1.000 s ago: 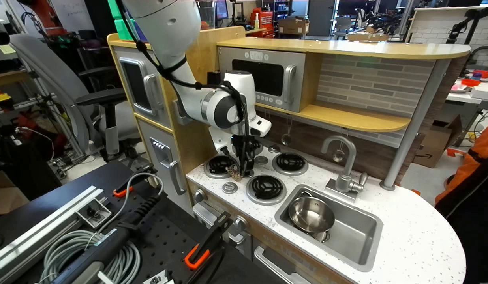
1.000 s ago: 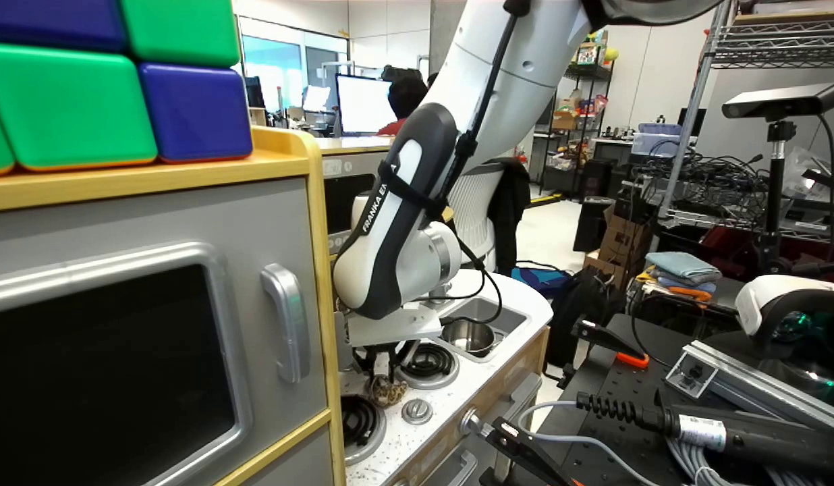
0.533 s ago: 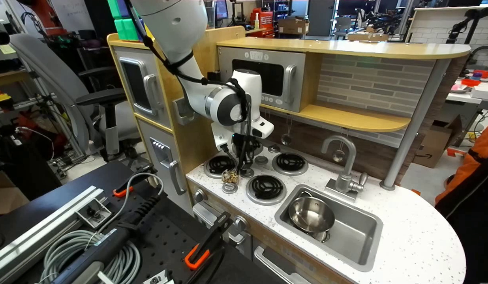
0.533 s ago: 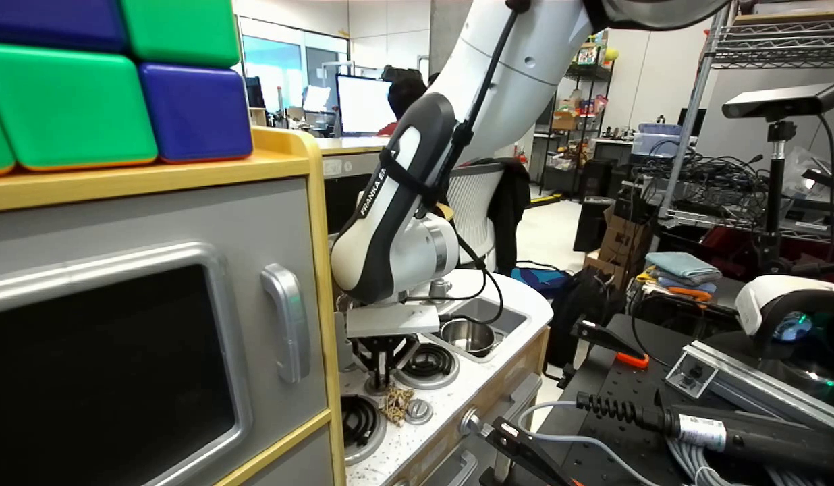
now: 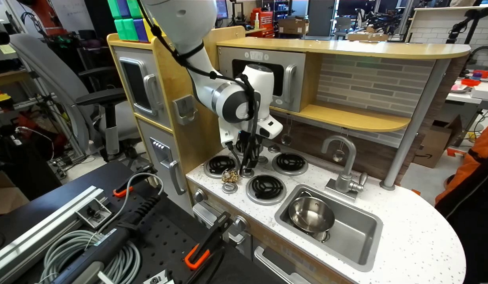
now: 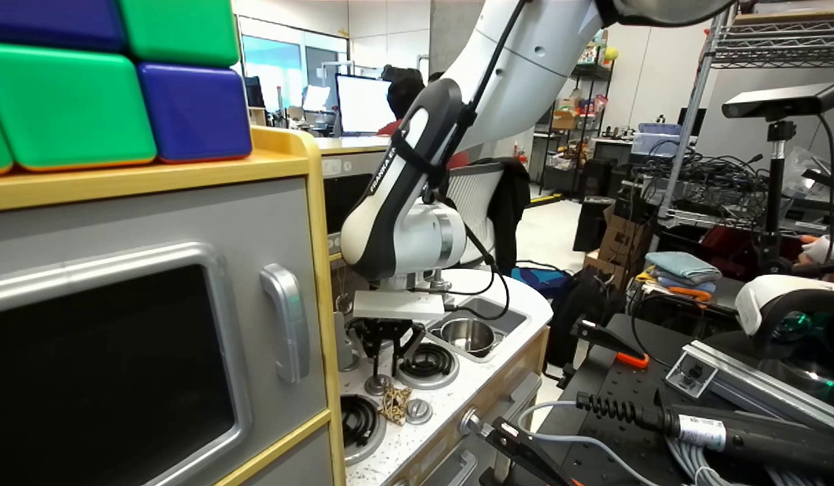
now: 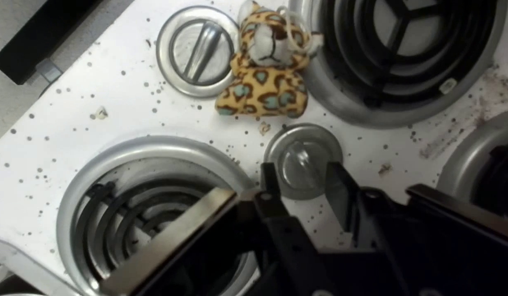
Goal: Put the doll in the pot in the sink
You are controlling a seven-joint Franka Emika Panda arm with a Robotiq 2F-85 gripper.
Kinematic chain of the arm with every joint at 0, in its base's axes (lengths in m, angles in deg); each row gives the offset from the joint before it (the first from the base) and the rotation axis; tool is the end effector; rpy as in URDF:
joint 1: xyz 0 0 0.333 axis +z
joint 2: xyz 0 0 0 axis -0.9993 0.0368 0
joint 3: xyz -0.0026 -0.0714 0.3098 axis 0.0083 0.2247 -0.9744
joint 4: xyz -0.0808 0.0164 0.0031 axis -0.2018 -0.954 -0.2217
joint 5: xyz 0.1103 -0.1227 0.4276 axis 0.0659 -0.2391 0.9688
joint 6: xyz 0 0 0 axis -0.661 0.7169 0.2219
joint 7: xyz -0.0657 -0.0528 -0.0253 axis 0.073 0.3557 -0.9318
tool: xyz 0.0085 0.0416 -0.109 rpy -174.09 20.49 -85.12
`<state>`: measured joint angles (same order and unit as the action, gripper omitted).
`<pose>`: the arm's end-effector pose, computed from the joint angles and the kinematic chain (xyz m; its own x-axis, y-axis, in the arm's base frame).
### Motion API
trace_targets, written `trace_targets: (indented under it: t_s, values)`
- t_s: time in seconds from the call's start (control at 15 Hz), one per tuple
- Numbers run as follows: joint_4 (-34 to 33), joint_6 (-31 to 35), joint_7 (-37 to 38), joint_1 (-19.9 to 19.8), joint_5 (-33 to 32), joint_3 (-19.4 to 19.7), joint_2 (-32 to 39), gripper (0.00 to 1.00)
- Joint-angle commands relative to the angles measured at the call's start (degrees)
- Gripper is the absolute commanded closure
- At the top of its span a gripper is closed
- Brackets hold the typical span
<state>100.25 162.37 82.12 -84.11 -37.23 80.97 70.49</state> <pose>0.6712 0.0315 -0.0517 0.7683 -0.6334 -0.0925 -0.6398 -0.7643 -0.0801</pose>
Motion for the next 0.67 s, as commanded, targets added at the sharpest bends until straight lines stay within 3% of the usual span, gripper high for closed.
trace_targets:
  t_s: [0.0, 0.27, 0.6]
  values:
    - [8.8, -0.1, -3.7, -2.2, 2.0, -1.5, -9.3, 0.32]
    - [12.6, -3.3, -8.0, -4.1, 2.6, -4.4, -14.5, 0.02]
    - [10.1, -7.5, -7.9, -3.5, 4.9, -6.0, -12.6, 0.00]
